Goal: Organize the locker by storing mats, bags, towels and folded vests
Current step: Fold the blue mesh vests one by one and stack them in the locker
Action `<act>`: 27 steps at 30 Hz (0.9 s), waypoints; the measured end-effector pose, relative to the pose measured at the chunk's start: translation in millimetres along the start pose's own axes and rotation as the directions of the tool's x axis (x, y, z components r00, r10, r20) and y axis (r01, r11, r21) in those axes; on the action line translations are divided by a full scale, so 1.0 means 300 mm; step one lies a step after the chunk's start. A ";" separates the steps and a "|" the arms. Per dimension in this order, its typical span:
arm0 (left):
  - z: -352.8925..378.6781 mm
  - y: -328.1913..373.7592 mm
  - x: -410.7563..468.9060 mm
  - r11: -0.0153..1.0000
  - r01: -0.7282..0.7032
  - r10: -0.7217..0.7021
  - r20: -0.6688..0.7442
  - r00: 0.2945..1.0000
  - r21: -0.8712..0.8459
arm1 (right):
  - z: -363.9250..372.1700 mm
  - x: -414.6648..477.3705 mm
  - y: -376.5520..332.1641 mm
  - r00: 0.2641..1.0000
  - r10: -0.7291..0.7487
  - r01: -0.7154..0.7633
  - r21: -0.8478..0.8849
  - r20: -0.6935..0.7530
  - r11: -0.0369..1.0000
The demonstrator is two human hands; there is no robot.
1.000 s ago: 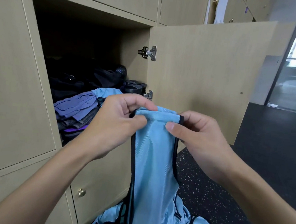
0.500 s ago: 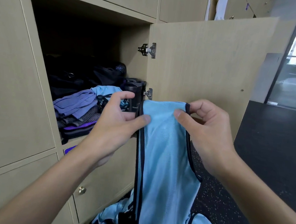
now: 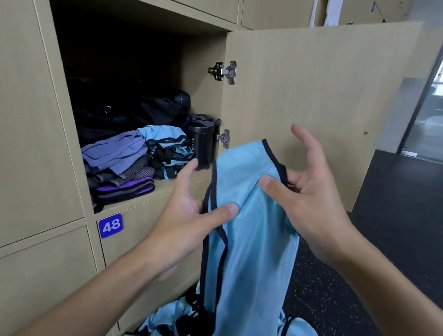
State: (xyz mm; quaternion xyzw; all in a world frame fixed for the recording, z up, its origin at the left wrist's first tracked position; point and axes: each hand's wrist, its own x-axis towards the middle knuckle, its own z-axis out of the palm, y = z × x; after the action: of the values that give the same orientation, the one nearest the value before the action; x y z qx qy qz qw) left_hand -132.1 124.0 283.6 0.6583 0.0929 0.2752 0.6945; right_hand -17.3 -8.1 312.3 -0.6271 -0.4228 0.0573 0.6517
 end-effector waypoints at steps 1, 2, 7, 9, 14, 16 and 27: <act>-0.005 0.000 0.001 1.000 -0.025 0.025 -0.007 1.000 0.001 | -0.006 0.002 0.007 1.000 0.003 -0.003 -0.023 -0.008 1.000; -0.012 0.005 0.009 0.998 -0.057 0.057 -0.033 0.998 0.010 | -0.013 0.004 0.015 1.000 0.022 -0.021 -0.044 0.009 0.999; -0.057 0.050 0.049 0.992 -0.126 0.126 -0.186 0.975 0.012 | -0.028 -0.007 0.030 0.949 0.161 -0.127 -0.140 0.270 0.982; -0.069 0.041 0.054 0.994 -0.104 0.106 -0.234 0.966 0.022 | -0.022 -0.005 0.035 0.962 0.134 -0.111 -0.110 0.236 0.988; -0.046 -0.040 0.007 0.989 -0.031 0.046 -0.107 0.993 0.143 | -0.020 0.012 0.054 0.995 0.033 -0.031 -0.030 0.092 0.999; -0.039 -0.040 0.000 0.991 -0.069 0.080 -0.089 0.993 0.114 | -0.033 0.018 0.060 0.995 0.046 -0.044 -0.030 0.084 0.999; -0.052 -0.056 0.010 0.981 0.033 -0.033 -0.002 0.999 0.194 | -0.031 0.014 0.094 0.991 0.128 -0.130 0.048 0.047 0.990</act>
State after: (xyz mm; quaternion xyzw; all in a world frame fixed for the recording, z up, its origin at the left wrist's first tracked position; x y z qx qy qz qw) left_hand -133.0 139.2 266.2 0.7212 0.1298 0.2528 0.6317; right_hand 3.8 -6.9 291.1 -0.6349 -0.3941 0.1238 0.6529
